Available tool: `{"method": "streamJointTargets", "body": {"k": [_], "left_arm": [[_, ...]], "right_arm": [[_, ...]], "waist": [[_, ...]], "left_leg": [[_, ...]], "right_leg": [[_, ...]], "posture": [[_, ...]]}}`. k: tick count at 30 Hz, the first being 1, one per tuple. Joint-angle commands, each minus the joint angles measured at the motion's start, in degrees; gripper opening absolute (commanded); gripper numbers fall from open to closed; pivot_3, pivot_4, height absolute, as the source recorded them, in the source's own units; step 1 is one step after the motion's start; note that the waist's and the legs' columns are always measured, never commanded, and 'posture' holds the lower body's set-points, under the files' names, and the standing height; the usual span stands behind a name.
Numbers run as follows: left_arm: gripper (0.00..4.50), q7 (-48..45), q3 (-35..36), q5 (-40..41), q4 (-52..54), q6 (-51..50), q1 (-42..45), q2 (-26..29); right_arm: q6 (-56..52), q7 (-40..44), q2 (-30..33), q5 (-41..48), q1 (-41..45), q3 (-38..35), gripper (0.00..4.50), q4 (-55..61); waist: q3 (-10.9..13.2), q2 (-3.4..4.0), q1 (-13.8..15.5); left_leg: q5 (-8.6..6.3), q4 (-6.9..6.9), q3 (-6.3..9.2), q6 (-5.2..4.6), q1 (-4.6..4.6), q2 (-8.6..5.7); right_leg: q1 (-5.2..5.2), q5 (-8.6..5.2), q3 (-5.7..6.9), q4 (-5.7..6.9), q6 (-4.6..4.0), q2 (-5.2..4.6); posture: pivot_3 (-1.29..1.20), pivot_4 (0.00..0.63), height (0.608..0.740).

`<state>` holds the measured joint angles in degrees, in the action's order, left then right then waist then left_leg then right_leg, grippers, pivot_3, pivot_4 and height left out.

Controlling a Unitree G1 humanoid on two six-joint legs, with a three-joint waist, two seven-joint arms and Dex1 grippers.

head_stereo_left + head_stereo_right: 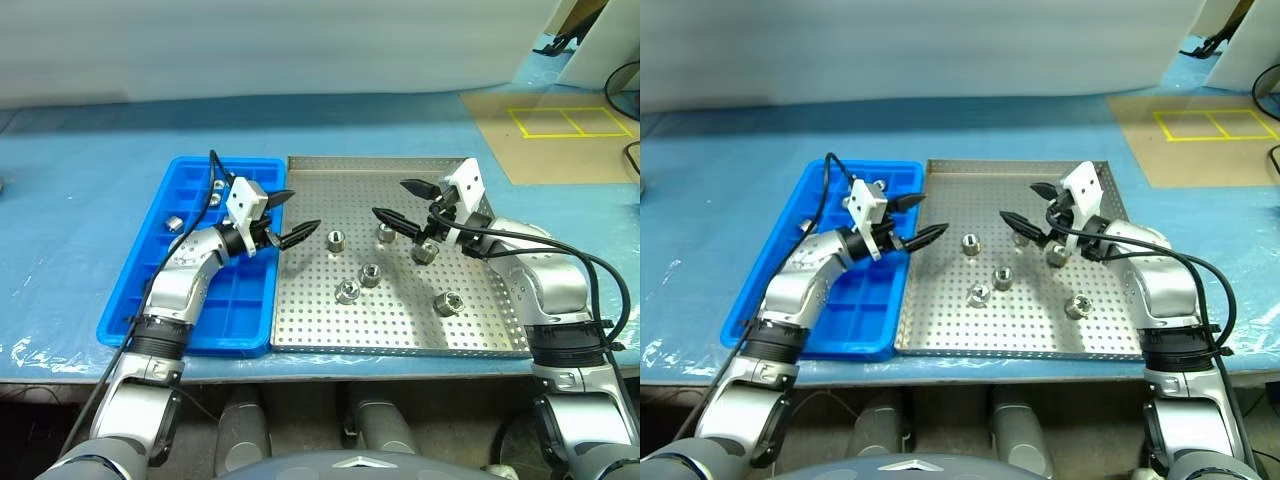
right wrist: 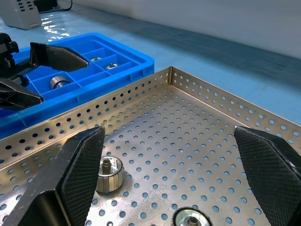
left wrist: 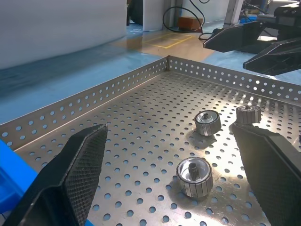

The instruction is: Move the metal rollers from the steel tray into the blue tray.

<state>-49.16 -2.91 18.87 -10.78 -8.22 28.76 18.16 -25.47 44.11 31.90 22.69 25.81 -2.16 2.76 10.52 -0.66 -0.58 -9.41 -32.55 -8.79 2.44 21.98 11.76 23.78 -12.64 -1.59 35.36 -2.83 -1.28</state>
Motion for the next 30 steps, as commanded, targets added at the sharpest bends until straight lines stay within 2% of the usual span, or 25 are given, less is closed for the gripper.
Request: {"method": "streamJointTargets", "body": {"k": [1,7,15,20,30], "left_arm": [[4.47,-0.9,-0.1,0.1,0.7,0.2,1.2,0.0],[4.47,-1.9,-0.4,0.1,-0.1,-0.1,2.0,-0.1],[4.47,-6.5,-5.6,-3.7,-8.2,-5.4,9.7,1.1],[4.47,-10.7,-8.3,-6.5,-17.8,-4.3,17.2,-0.2],[4.47,-14.8,-11.9,-13.5,-32.8,-0.2,25.7,-2.5]], "right_arm": [[0.5,-0.1,1.0,0.7,-0.1,-2.3,4.50,2.9],[0.7,-1.4,1.3,-0.1,-0.6,-2.4,4.50,3.5],[-1.6,-5.5,1.6,1.4,-5.1,-6.1,4.50,8.4],[-3.4,-8.6,1.8,1.7,-10.4,-9.8,4.50,13.3],[-5.5,-12.8,1.1,3.6,-17.6,-14.2,4.50,21.6]], "waist": [[0.0,0.00,0.0],[0.0,0.00,-0.1],[0.0,0.01,-0.3],[0.0,0.03,-0.8],[0.0,0.04,-3.5]], "left_leg": [[0.00,0.00,0.00,0.00,0.00,0.00],[0.00,0.02,0.00,0.00,0.00,0.00],[0.00,0.03,-0.06,0.00,0.01,0.00],[-0.02,0.07,-0.10,-0.04,-0.01,-0.02],[-0.28,0.01,-0.15,-0.47,-0.14,-0.09]], "right_leg": [[0.00,0.00,0.00,0.00,0.00,0.00],[0.00,0.00,0.00,-0.04,0.00,0.00],[-0.04,0.01,-0.02,-0.16,0.02,0.00],[-0.13,0.07,-0.06,-0.37,0.11,0.02],[-0.50,0.12,-0.13,-0.75,0.20,0.00]], "posture": [[-0.27,0.150,0.740],[-0.31,0.150,0.740],[-0.44,0.150,0.740],[-0.51,0.150,0.740],[-0.62,0.150,0.740]]}}
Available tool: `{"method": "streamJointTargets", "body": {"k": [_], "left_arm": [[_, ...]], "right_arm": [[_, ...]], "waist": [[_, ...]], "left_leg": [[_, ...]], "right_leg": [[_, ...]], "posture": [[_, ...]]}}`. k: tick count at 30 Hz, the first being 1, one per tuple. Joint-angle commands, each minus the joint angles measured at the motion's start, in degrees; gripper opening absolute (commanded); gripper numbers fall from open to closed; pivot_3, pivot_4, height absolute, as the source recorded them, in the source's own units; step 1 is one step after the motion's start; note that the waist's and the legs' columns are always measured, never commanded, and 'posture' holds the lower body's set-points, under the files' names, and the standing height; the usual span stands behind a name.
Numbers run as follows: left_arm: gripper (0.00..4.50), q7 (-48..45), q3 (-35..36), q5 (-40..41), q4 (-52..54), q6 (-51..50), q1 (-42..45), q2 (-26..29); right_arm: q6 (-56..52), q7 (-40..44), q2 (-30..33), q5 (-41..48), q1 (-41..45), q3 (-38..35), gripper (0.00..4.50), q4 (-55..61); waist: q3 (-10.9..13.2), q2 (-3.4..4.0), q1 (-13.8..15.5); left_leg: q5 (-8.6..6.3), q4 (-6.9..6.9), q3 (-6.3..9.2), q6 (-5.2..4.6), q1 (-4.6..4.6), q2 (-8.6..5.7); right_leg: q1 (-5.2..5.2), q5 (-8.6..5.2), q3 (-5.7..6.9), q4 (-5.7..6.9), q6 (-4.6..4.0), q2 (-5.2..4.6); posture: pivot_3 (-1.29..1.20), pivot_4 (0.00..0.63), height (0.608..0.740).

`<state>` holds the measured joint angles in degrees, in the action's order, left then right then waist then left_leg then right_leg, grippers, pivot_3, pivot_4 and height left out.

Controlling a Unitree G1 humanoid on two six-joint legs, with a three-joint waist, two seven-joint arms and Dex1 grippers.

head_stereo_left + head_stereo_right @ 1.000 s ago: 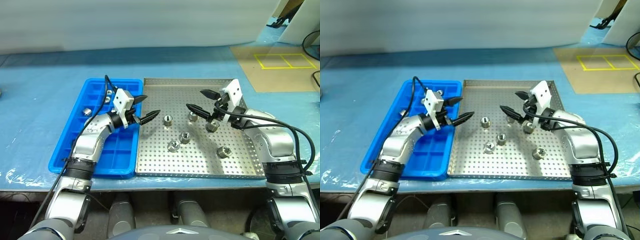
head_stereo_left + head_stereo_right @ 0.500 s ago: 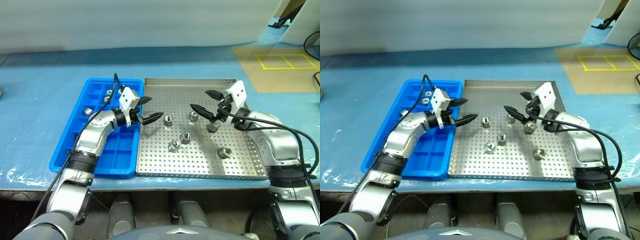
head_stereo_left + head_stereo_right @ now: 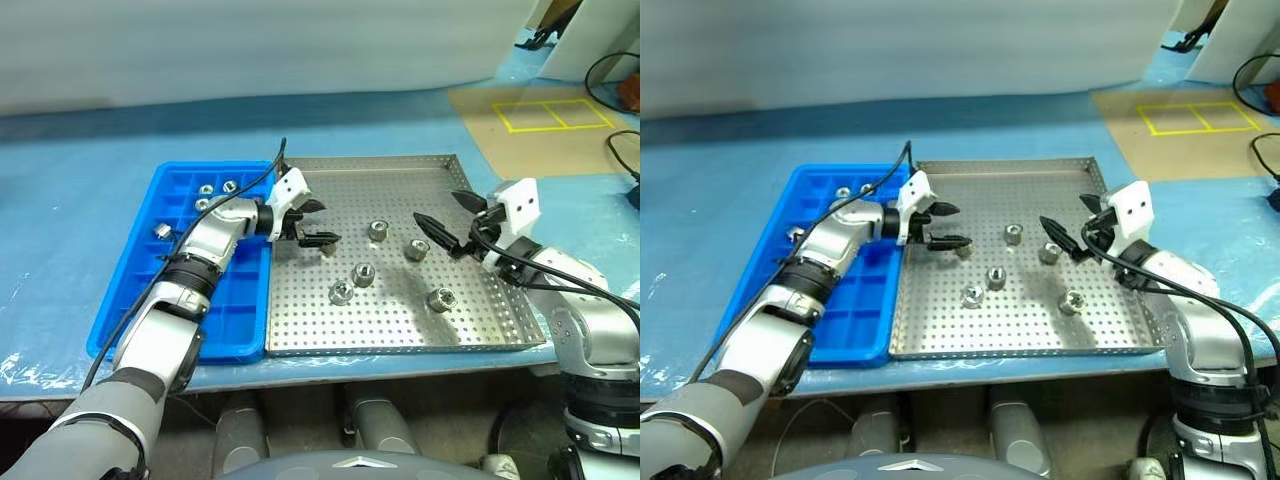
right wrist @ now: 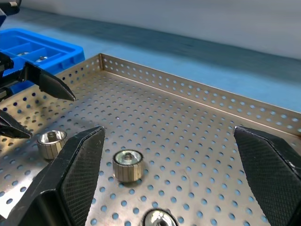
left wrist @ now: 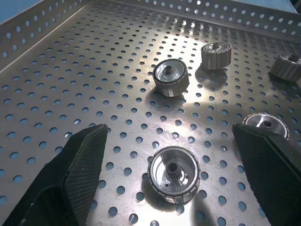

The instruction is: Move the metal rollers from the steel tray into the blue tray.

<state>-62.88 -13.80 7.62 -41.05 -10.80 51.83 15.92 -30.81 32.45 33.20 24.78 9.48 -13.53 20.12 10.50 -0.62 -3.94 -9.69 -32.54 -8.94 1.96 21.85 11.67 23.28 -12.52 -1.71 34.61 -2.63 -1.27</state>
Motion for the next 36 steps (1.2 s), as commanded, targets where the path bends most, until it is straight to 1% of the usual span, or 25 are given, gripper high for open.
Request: {"method": "streamJointTargets", "body": {"k": [1,6,10,13,15,16,21,25,26,27,30,33,35,36], "left_arm": [[4.47,-1.1,-1.6,-3.5,-3.8,2.8,3.2,-0.2],[4.47,-1.6,-2.8,-7.0,-7.8,4.3,4.7,-0.1],[4.47,-1.9,-3.6,-9.5,-8.9,5.2,4.9,0.1],[3.86,-4.3,-2.6,-8.4,-8.7,4.3,4.8,-0.6],[3.16,-5.5,-2.9,-8.6,-8.2,4.4,4.4,-0.2],[2.89,-5.5,-2.8,-8.7,-8.1,4.6,4.3,0.0],[2.89,-7.1,-1.0,-6.9,-6.3,5.0,3.6,0.4],[2.89,-4.2,2.9,-4.5,-4.1,3.2,3.3,0.2],[3.31,-3.7,4.2,-3.3,-2.4,2.2,2.9,0.4],[3.31,-3.1,5.5,-2.2,-0.6,1.2,2.4,0.5],[3.31,-1.7,8.1,0.7,7.4,-3.0,-1.0,1.6],[3.31,-1.0,7.3,0.6,15.2,-5.8,-6.1,3.7],[3.31,0.2,7.3,1.2,18.5,-8.0,-8.1,4.0],[3.48,0.5,6.9,1.1,19.8,-8.8,-8.8,4.2]], "right_arm": [[-0.3,-1.5,-0.2,1.7,-1.8,-3.2,4.50,4.9],[-0.5,-2.5,-0.2,2.4,-3.2,-3.9,4.50,6.5],[-0.2,-3.1,-0.6,3.5,-3.6,-4.3,4.50,7.5],[-0.6,-3.6,-0.4,3.8,-3.8,-4.1,4.50,7.9],[-0.6,-3.8,-0.5,3.9,-3.9,-3.9,4.50,8.1],[-0.7,-4.0,-0.6,4.0,-4.0,-3.8,4.50,8.2],[-0.4,-3.9,-0.5,4.4,-4.5,-3.4,4.50,8.2],[-0.3,-2.1,-0.4,5.6,-3.7,-2.2,4.50,7.7],[-0.4,-1.2,-0.3,6.0,-3.2,-1.5,4.50,7.5],[-0.4,-0.2,-0.1,6.3,-2.7,-0.7,4.50,7.3],[-0.2,2.5,-0.1,6.3,-0.4,2.6,4.50,6.2],[0.5,4.3,-0.3,5.1,2.9,5.3,4.50,3.6],[1.1,5.6,-0.3,4.7,5.0,6.6,4.50,1.8],[1.3,6.1,-0.3,4.5,5.8,7.1,4.50,1.1]], "waist": [[0.0,0.00,-0.3],[0.0,0.00,-1.6],[0.0,0.00,-2.1],[0.0,0.00,-2.5],[0.0,0.00,-2.8],[0.0,0.00,-2.8],[0.0,0.01,-3.0],[0.0,0.01,-3.0],[0.0,0.01,-2.9],[0.0,0.02,-2.9],[0.0,0.03,-2.9],[0.0,0.10,-2.6],[0.1,0.15,-1.7],[0.1,0.17,-1.3]], "left_leg": [[-0.01,-0.02,0.00,-0.01,0.00,-0.01],[-0.06,-0.20,0.01,-0.10,0.01,-0.02],[-0.07,-0.24,0.01,-0.11,0.03,-0.02],[-0.07,-0.23,0.04,-0.11,0.06,-0.02],[-0.09,-0.23,0.06,-0.14,0.11,-0.03],[-0.10,-0.23,0.06,-0.16,0.14,-0.03],[-0.13,-0.23,0.06,-0.21,0.17,-0.05],[-0.13,-0.23,0.07,-0.21,0.16,-0.05],[-0.13,-0.24,0.07,-0.21,0.16,-0.05],[-0.13,-0.24,0.07,-0.21,0.16,-0.05],[-0.13,-0.23,0.09,-0.21,0.15,-0.04],[-0.11,-0.20,0.11,-0.18,0.10,0.00],[-0.10,-0.19,0.13,-0.16,0.09,0.01],[-0.09,-0.19,0.13,-0.15,0.10,0.02]], "right_leg": [[-0.02,0.00,-0.01,0.00,0.00,0.00],[-0.07,0.02,-0.03,-0.01,0.05,-0.01],[-0.08,0.02,-0.03,-0.01,0.07,-0.01],[-0.08,0.02,-0.01,-0.03,0.07,-0.01],[-0.08,0.02,0.00,-0.08,0.06,-0.02],[-0.08,0.02,0.01,-0.10,0.06,-0.02],[-0.08,0.02,0.01,-0.17,0.06,-0.03],[-0.08,0.03,0.02,-0.16,0.06,-0.03],[-0.08,0.03,0.02,-0.15,0.06,-0.03],[-0.08,0.03,0.02,-0.15,0.06,-0.03],[-0.08,0.03,0.03,-0.12,0.05,-0.04],[-0.08,0.03,0.07,-0.07,0.05,-0.03],[-0.08,0.03,0.11,-0.06,0.05,-0.03],[-0.07,0.03,0.12,-0.05,0.05,-0.04]], "posture": [[-0.62,0.150,0.740],[-0.64,0.150,0.740],[-0.64,0.150,0.740],[-0.64,0.150,0.740],[-0.64,0.150,0.740],[-0.63,0.150,0.740],[-0.61,0.150,0.740],[-0.58,0.150,0.740],[-0.55,0.150,0.740],[-0.55,0.150,0.740],[-0.44,0.150,0.740],[-0.38,0.150,0.740],[-0.37,0.150,0.740],[-0.37,0.150,0.740]]}}
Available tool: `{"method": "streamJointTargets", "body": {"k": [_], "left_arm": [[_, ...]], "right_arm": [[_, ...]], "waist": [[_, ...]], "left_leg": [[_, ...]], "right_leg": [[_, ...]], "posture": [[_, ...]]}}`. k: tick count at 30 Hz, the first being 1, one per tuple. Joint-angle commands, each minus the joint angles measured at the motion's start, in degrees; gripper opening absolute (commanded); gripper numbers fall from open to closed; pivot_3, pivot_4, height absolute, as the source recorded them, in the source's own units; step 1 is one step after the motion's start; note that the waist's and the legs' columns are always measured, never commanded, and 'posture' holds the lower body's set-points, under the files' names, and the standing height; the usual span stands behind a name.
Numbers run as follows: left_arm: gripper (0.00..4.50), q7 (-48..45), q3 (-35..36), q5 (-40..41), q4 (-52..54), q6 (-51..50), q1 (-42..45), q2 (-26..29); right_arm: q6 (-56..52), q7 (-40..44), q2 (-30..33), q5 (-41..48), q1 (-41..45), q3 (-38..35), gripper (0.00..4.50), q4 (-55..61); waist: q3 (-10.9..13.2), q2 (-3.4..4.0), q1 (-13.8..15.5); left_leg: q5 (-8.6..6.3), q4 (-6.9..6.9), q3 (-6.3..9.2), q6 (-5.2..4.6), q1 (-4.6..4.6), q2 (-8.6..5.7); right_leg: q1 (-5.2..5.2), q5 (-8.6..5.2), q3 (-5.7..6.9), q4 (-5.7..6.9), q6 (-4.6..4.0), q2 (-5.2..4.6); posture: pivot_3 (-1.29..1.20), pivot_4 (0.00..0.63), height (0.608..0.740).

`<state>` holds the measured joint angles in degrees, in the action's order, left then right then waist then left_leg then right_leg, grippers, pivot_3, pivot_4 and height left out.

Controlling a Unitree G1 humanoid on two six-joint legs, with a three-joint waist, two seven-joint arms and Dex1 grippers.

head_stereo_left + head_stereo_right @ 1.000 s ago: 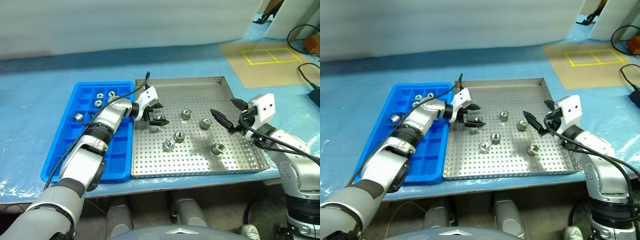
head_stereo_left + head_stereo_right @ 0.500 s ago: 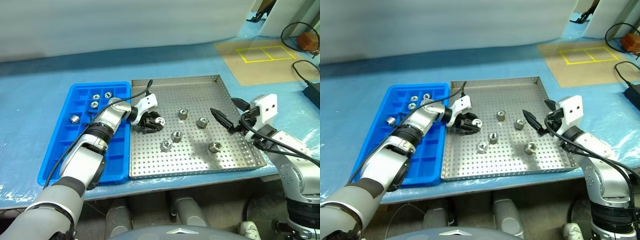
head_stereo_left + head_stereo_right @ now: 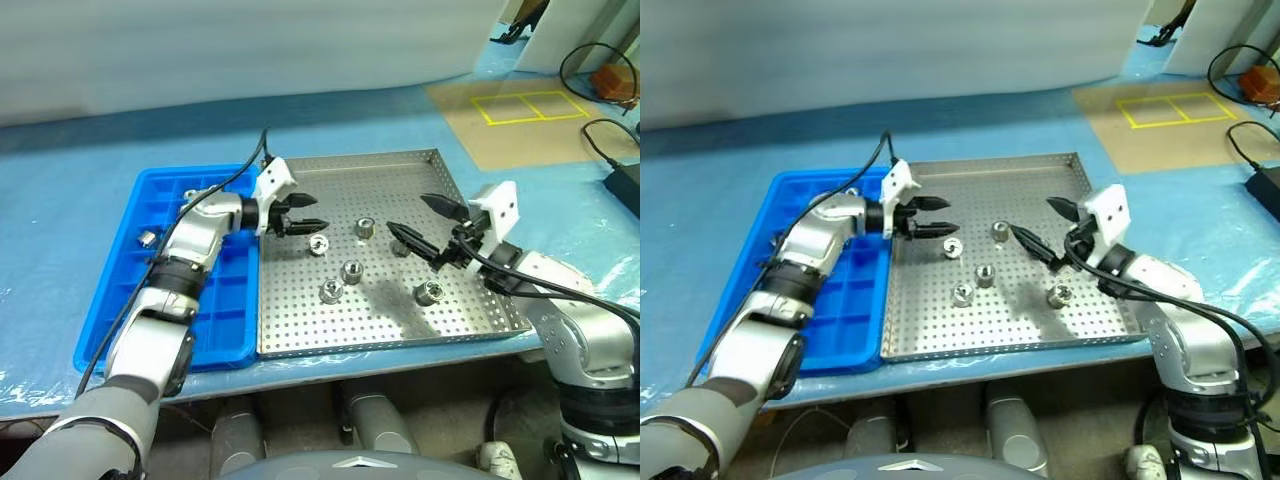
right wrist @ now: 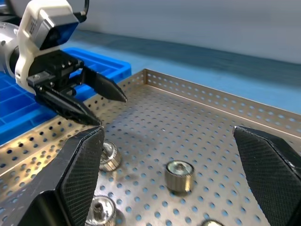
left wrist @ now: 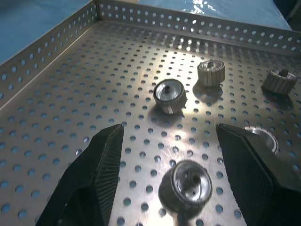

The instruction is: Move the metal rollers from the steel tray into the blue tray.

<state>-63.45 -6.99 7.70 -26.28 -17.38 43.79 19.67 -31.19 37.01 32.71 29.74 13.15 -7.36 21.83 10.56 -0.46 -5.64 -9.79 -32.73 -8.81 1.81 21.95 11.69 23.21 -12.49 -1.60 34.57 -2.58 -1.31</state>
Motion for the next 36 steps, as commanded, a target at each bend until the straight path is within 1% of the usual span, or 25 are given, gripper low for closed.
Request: {"method": "streamJointTargets", "body": {"k": [1,3,5,8,10,14,20,22,29,33,36], "left_arm": [[3.68,1.1,-0.9,0.4,6.1,-2.6,-1.6,0.8],[4.19,1.6,-1.8,-0.1,7.1,-3.2,-2.0,0.6],[4.19,2.3,-2.1,0.2,6.6,-3.7,-1.1,-0.1],[4.19,2.8,-3.0,-0.5,4.0,-2.4,0.9,-0.9],[4.45,2.2,-3.5,-0.4,2.4,-1.4,2.1,-1.5],[4.45,0.5,-4.6,-0.2,-0.6,0.2,4.6,-2.8],[4.45,-2.1,-9.1,-4.5,-6.2,6.4,6.7,-2.6],[4.45,-2.5,-9.5,-5.1,-8.0,7.5,7.3,-2.9],[4.45,0.2,-10.9,-10.0,-17.7,13.8,10.7,-4.8],[4.45,-1.0,-10.9,-10.4,-20.3,15.4,11.8,-6.8],[4.45,-1.3,-11.4,-11.3,-21.9,16.3,12.2,-7.3]], "right_arm": [[1.8,1.8,0.1,-0.6,2.8,1.4,4.50,-1.1],[1.8,1.9,0.0,-0.7,3.6,1.8,4.50,-1.6],[1.7,1.8,-0.1,-0.7,3.8,2.0,4.50,-1.7],[1.2,1.1,-0.2,-0.6,3.5,1.8,4.50,-1.3],[1.0,0.5,-0.1,-0.6,2.9,1.4,4.50,-0.7],[0.7,-1.0,0.2,-0.4,0.9,0.1,4.50,1.1],[0.1,-3.2,0.3,0.2,-2.3,-1.7,4.50,4.2],[-0.3,-3.8,0.3,0.3,-3.2,-2.1,4.50,5.2],[-0.8,-5.5,-0.1,0.9,-6.0,-3.3,4.50,8.0],[-1.0,-6.2,-0.2,1.1,-6.9,-3.7,4.50,9.0],[-1.1,-6.6,-0.4,1.2,-7.3,-3.7,4.50,9.4]], "waist": [[0.0,0.03,0.9],[0.0,0.05,2.0],[0.0,0.06,3.2],[0.0,0.06,3.9],[0.0,0.06,3.9],[0.0,0.06,3.7],[0.0,0.06,2.9],[0.0,0.06,2.8],[0.0,0.06,1.8],[0.0,0.06,1.7],[0.0,0.06,1.5]], "left_leg": [[0.00,0.00,0.00,0.00,0.01,0.00],[0.01,0.00,-0.01,0.01,0.02,0.01],[0.01,0.02,-0.04,0.02,0.03,0.04],[0.01,0.03,-0.08,0.01,0.04,0.03],[0.01,0.04,-0.10,0.02,0.04,0.01],[0.03,0.07,-0.12,0.05,0.00,-0.01],[0.03,0.06,-0.14,0.04,-0.05,-0.04],[0.02,0.07,-0.14,0.04,-0.07,-0.02],[0.00,0.03,-0.13,0.00,0.01,-0.07],[-0.02,0.03,-0.12,-0.04,0.04,-0.07],[-0.03,0.04,-0.12,-0.05,0.04,-0.07]], "right_leg": [[0.00,0.00,0.01,0.01,0.00,-0.02],[0.00,0.00,0.03,0.01,0.00,-0.04],[0.00,0.00,0.05,0.00,0.00,-0.10],[0.00,0.00,0.04,-0.02,0.00,-0.14],[0.00,0.00,0.03,-0.02,0.00,-0.15],[0.00,0.00,0.02,-0.01,0.00,-0.13],[0.01,0.00,-0.06,-0.01,0.02,-0.09],[0.01,0.00,-0.07,-0.02,0.02,-0.06],[0.00,-0.01,-0.07,-0.06,0.02,-0.09],[0.00,-0.01,-0.08,-0.12,0.03,-0.08],[0.00,-0.01,-0.08,-0.13,0.03,-0.08]], "posture": [[-0.37,0.150,0.740],[-0.37,0.150,0.740],[-0.38,0.150,0.740],[-0.40,0.150,0.740],[-0.43,0.150,0.740],[-0.47,0.150,0.740],[-0.52,0.150,0.740],[-0.53,0.150,0.740],[-0.57,0.150,0.740],[-0.58,0.150,0.740],[-0.58,0.150,0.740]]}}
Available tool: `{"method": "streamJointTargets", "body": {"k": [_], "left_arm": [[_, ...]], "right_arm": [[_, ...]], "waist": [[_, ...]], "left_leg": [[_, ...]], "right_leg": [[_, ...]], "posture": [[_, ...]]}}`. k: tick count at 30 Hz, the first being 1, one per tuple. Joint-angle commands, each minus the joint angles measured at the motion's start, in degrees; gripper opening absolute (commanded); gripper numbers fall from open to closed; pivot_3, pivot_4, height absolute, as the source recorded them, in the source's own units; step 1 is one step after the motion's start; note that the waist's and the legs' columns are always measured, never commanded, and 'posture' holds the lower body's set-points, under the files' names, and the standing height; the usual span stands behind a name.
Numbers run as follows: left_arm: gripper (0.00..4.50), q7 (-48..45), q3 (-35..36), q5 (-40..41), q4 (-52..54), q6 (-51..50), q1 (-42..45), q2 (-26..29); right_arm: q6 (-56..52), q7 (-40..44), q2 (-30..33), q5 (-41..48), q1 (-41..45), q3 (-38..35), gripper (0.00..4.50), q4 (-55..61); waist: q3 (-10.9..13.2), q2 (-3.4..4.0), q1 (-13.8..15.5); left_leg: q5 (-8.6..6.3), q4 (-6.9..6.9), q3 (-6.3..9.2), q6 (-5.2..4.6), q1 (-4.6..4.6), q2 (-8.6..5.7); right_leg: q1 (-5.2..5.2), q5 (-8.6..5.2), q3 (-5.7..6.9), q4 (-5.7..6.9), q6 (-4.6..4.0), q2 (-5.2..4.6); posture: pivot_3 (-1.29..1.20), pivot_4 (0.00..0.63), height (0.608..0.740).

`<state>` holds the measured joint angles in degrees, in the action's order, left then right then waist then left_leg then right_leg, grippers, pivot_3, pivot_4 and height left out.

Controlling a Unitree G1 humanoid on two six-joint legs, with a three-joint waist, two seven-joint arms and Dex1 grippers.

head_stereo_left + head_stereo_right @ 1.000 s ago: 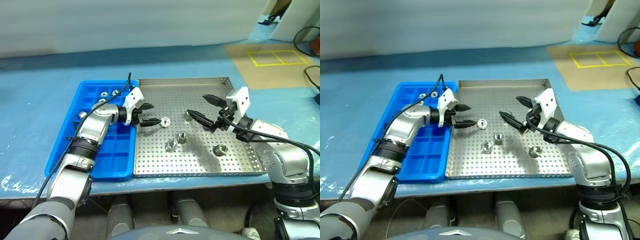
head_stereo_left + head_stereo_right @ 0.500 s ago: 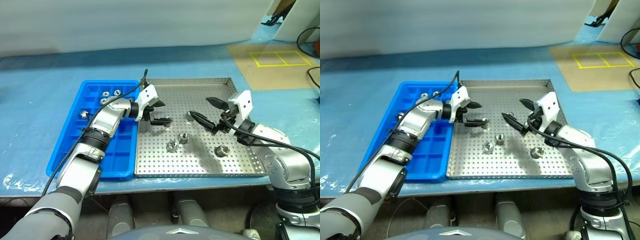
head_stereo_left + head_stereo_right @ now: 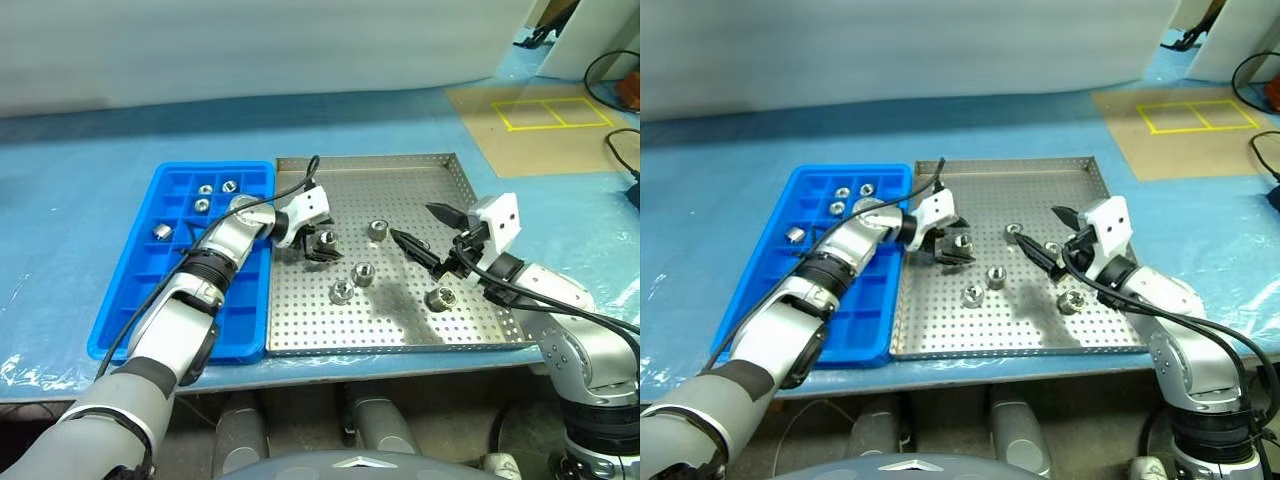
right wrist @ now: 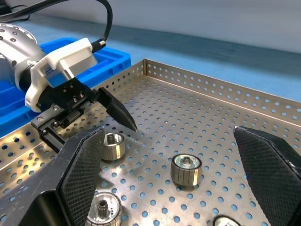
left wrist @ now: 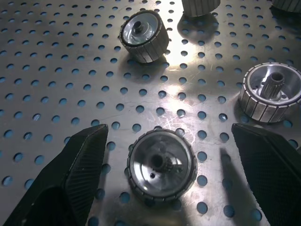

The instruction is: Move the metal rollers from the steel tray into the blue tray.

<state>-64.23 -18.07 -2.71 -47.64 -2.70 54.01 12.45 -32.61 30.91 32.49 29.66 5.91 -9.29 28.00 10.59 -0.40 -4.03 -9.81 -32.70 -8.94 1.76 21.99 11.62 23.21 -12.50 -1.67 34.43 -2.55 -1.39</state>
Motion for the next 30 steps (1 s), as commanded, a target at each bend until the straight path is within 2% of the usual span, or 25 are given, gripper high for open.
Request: {"method": "streamJointTargets", "body": {"k": [1,3,6,12,13,18,24,30], "left_arm": [[4.45,-0.6,-0.5,-1.4,-1.2,1.8,2.2,-0.1],[4.45,-0.4,-0.4,-1.9,-2.3,2.0,2.6,-0.1],[3.86,0.7,0.0,-2.9,-4.5,3.0,3.6,0.3],[1.82,-0.9,0.6,-2.5,-5.3,3.1,3.7,0.5],[1.72,-1.6,0.7,-2.2,-4.9,2.9,3.5,0.5],[1.72,-0.6,3.0,-0.3,-3.5,2.7,3.1,-0.4],[1.72,7.6,13.2,7.7,1.4,-1.1,4.1,-2.3],[1.72,18.3,19.7,10.8,16.0,-1.3,-3.0,-1.1]], "right_arm": [[0.3,-0.6,-0.2,1.3,-0.1,-1.8,4.50,3.4],[0.3,-0.8,-0.3,1.4,-0.4,-1.9,4.50,3.6],[0.3,-1.0,-0.4,1.4,-0.7,-2.1,4.50,4.0],[0.6,-0.9,-0.3,1.5,-0.6,-2.1,4.50,3.8],[0.6,-0.9,-0.4,1.5,-0.5,-2.1,4.50,3.7],[0.8,-0.5,-0.4,1.5,-0.1,-1.9,4.50,3.1],[1.2,2.3,0.1,1.7,2.4,-0.8,4.50,0.3],[2.8,7.1,0.3,0.7,8.3,2.1,4.50,-5.3]], "waist": [[0.0,0.00,-0.1],[0.0,0.00,-0.2],[0.0,0.00,-0.2],[0.0,0.00,-0.1],[0.0,0.00,-0.1],[0.0,0.00,-0.1],[0.0,0.00,0.1],[0.0,0.00,0.3]], "left_leg": [[0.00,0.00,0.00,0.00,-0.01,0.00],[0.00,-0.01,0.00,0.00,-0.02,0.00],[0.00,-0.01,0.00,0.00,-0.02,0.00],[-0.01,-0.01,0.00,-0.02,0.00,0.00],[-0.01,-0.01,0.00,-0.02,0.01,0.00],[-0.01,0.00,0.00,-0.02,0.00,0.00],[-0.01,-0.03,0.01,-0.02,0.02,-0.01],[0.00,0.01,0.04,-0.01,0.00,0.00]], "right_leg": [[0.00,0.00,0.00,0.00,0.00,0.00],[0.00,0.00,0.00,0.01,0.00,0.00],[0.00,0.00,0.00,0.01,0.00,0.00],[0.00,0.00,-0.01,-0.01,0.00,0.00],[0.00,0.00,0.00,-0.01,0.00,0.00],[0.00,0.00,-0.01,-0.01,0.00,0.00],[0.00,0.00,0.00,0.00,-0.01,-0.01],[0.00,0.00,0.03,0.01,-0.01,0.00]], "posture": [[-0.59,0.150,0.740],[-0.59,0.150,0.740],[-0.59,0.150,0.740],[-0.58,0.150,0.740],[-0.58,0.150,0.740],[-0.56,0.150,0.740],[-0.48,0.150,0.740],[-0.34,0.150,0.740]]}}
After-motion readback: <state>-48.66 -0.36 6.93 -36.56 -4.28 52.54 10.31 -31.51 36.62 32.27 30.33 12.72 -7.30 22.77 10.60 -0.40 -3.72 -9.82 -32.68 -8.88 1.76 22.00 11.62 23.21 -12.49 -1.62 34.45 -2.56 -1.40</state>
